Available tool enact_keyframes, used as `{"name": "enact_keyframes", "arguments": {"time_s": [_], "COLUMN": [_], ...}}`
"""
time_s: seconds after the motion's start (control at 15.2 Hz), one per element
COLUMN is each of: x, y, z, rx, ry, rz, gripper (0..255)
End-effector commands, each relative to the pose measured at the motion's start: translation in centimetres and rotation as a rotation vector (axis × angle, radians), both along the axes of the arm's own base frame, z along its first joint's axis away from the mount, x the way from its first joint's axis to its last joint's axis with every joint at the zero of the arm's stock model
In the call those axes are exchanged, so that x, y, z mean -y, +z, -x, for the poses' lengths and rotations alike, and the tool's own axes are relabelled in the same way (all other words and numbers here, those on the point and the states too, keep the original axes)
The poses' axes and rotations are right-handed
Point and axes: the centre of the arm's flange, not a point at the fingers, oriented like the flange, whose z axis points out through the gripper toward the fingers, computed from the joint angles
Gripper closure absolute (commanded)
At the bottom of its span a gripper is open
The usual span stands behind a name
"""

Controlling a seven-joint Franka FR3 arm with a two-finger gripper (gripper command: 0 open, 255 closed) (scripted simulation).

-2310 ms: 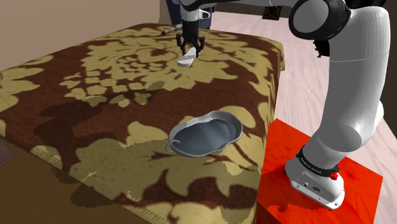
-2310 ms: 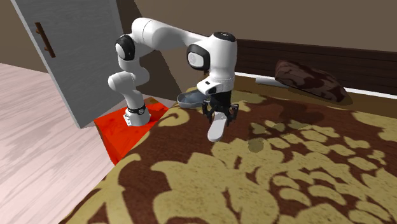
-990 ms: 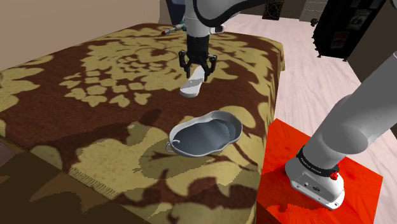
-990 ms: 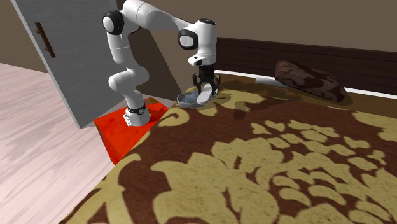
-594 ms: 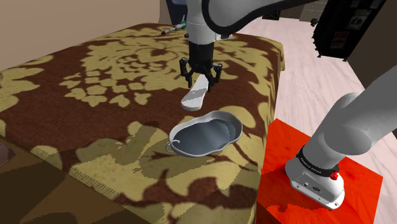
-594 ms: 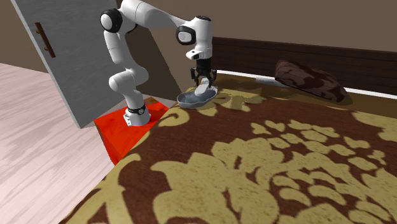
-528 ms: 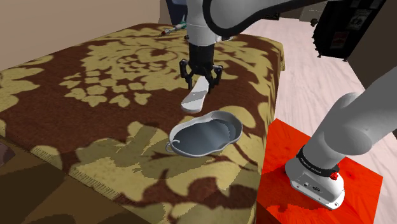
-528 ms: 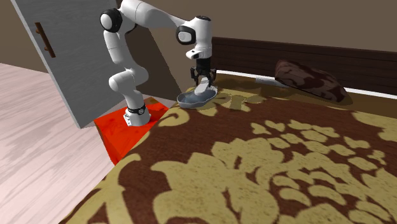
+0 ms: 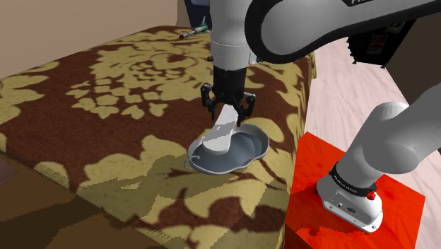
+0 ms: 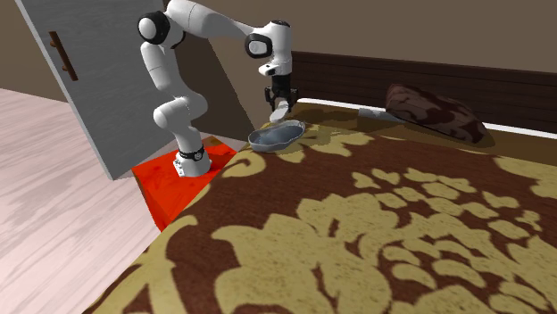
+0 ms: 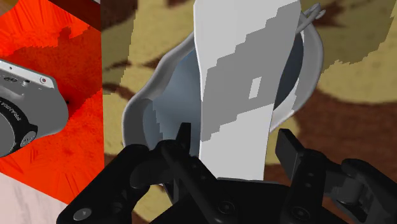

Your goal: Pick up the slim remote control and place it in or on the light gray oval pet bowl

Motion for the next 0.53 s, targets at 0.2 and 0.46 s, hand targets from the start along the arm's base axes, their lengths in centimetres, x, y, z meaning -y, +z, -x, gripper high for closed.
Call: {"name": "enact_keyframes", "arguments": {"time_s": [0.2, 0.46], "x": [0.0, 0.0], "y": [-2.6, -4.7], "z": [0.4, 0.4], "rx": [0.000, 0.000], "ry": [-0.001, -0.001], "rz": [0.000, 0.000], "gripper": [255, 255]}}
